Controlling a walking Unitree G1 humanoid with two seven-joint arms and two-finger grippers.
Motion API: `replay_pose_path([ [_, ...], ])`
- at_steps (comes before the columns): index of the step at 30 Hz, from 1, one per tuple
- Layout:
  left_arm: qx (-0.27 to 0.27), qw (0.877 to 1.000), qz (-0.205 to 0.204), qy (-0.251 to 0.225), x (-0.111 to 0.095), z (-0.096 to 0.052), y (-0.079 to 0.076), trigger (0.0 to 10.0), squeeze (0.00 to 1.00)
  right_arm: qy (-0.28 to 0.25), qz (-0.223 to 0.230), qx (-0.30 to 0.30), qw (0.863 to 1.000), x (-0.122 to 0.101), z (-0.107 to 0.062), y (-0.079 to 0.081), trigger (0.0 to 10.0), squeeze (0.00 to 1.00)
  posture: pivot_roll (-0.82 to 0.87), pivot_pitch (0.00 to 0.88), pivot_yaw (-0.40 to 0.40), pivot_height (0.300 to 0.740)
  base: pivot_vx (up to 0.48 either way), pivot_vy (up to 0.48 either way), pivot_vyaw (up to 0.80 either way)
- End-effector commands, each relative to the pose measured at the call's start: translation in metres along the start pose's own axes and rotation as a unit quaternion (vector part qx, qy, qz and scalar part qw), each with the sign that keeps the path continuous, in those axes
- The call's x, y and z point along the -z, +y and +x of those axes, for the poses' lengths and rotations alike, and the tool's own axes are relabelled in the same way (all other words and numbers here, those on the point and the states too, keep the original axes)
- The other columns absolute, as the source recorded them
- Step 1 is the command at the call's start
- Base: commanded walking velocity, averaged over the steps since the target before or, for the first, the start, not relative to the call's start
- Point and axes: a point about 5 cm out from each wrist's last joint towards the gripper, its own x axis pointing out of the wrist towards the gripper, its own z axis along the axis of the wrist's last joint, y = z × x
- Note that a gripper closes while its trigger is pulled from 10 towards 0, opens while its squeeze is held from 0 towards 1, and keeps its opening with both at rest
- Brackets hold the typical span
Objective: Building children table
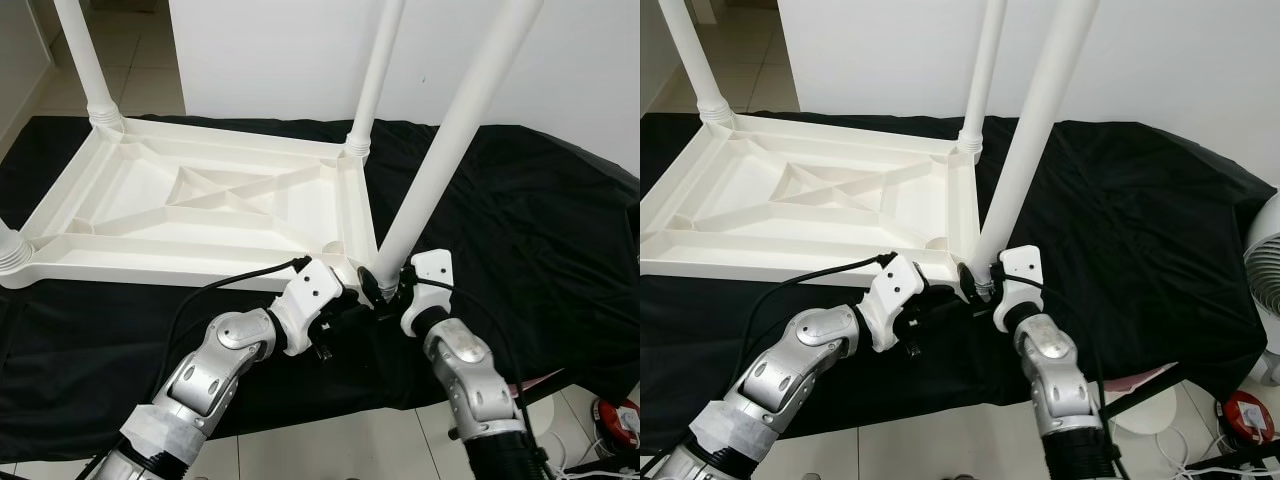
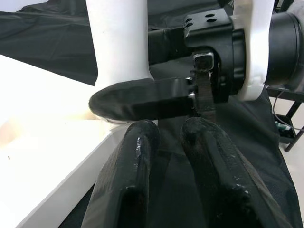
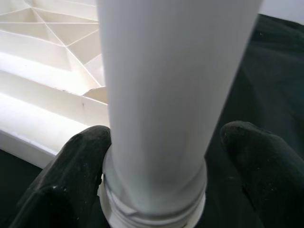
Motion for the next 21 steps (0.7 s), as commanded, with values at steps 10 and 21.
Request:
replay_pose_path([
  [10, 0.009, 1.0, 0.001, 0.001, 0.0, 0.001, 0.002, 10.0, 0.0, -0.013, -0.047, -0.139, 0.989, -0.009, 0.014, -0.004, 10.0, 0.0, 0.04, 0.04, -0.095, 0.74, 0.0, 0.0, 0.0],
  [21, 0.001, 1.0, 0.004, 0.0, -0.002, -0.001, 0.006, 10.0, 0.0, 0.015, -0.064, -0.216, 0.974, 0.001, 0.033, 0.0, 0.0, 0.0, 0.06, 0.038, -0.097, 0.74, 0.0, 0.0, 0.0],
])
